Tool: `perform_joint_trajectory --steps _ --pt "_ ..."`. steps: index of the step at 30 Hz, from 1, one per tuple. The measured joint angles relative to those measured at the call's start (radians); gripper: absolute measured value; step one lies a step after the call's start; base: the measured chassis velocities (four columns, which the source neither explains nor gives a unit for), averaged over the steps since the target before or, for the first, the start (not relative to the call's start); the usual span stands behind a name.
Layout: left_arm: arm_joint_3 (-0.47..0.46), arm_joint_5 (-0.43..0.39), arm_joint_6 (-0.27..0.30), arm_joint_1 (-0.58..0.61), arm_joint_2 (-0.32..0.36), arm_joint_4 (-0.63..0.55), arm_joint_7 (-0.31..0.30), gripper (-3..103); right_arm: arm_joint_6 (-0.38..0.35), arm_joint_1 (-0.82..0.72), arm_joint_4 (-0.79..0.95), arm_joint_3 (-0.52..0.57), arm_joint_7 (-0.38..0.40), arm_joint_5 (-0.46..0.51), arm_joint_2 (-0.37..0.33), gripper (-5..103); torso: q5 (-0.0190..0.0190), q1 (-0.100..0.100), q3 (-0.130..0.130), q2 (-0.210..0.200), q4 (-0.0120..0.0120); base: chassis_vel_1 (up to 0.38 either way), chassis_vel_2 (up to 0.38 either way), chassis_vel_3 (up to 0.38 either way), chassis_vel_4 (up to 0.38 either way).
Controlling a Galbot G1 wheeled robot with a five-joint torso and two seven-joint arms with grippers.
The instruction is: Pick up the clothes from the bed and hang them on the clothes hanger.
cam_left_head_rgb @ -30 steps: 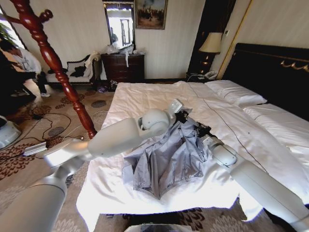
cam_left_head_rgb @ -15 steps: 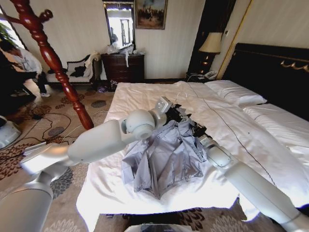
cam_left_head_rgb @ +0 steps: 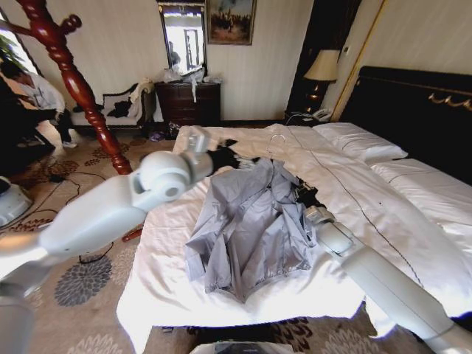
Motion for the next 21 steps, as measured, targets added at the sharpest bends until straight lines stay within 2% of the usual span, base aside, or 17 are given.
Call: perform_joint_trajectory --steps 3,5,7,9,14,15,17,20,21 --pt "-0.002 0.021 -0.007 0.023 0.057 0.007 0.082 100 0.03 0.01 0.008 0.005 0.0 -0.069 -0.004 15 -0.0001 0.0 0.0 0.0 0.0004 0.0 0.0 0.0 0.0" --pt "0.0 0.035 -0.013 0.026 0.067 0.011 0.103 100 0.034 0.011 0.01 0.006 0.0 -0.076 -0.005 15 -0.0001 0.0 0.0 0.0 0.0005 0.0 0.0 0.0 0.0" --pt "0.017 0.089 -0.049 0.031 0.086 0.031 0.171 100 0.052 0.011 0.015 0.009 0.001 -0.094 -0.009 15 0.0001 0.0 0.0 0.0 0.0002 0.0 0.0 0.0 0.0" --pt "0.022 0.096 -0.055 0.031 0.089 0.035 0.184 100 0.056 0.011 0.016 0.01 0.001 -0.101 -0.011 15 0.0002 0.0 0.0 0.0 0.0001 0.0 0.0 0.0 0.0" --pt "0.063 0.155 -0.104 0.009 0.078 0.075 0.277 100 0.068 0.01 0.031 0.011 -0.002 -0.117 -0.038 15 0.0002 0.0 0.0 0.0 0.0 0.0 0.0 0.0 0.0" --pt "0.063 0.155 -0.104 0.009 0.078 0.075 0.277 100 0.068 0.01 0.031 0.011 -0.002 -0.117 -0.038 15 0.0002 0.0 0.0 0.0 0.0 0.0 0.0 0.0 0.0" --pt "0.086 0.196 -0.137 -0.005 0.076 0.089 0.32 100 0.074 0.01 0.035 0.011 -0.005 -0.126 -0.047 15 0.0004 0.0 0.0 0.0 -0.0001 0.0 0.0 0.0 0.0" --pt "0.097 0.208 -0.155 -0.012 0.08 0.097 0.355 100 0.078 0.01 0.036 0.011 -0.008 -0.133 -0.049 15 0.0003 0.0 0.0 0.0 0.0 0.0 0.0 0.0 0.0" --pt "0.106 0.211 -0.171 -0.017 0.085 0.105 0.388 100 0.079 0.01 0.037 0.01 -0.009 -0.136 -0.05 15 0.0004 0.0 0.0 0.0 0.0001 0.0 0.0 0.0 0.0"
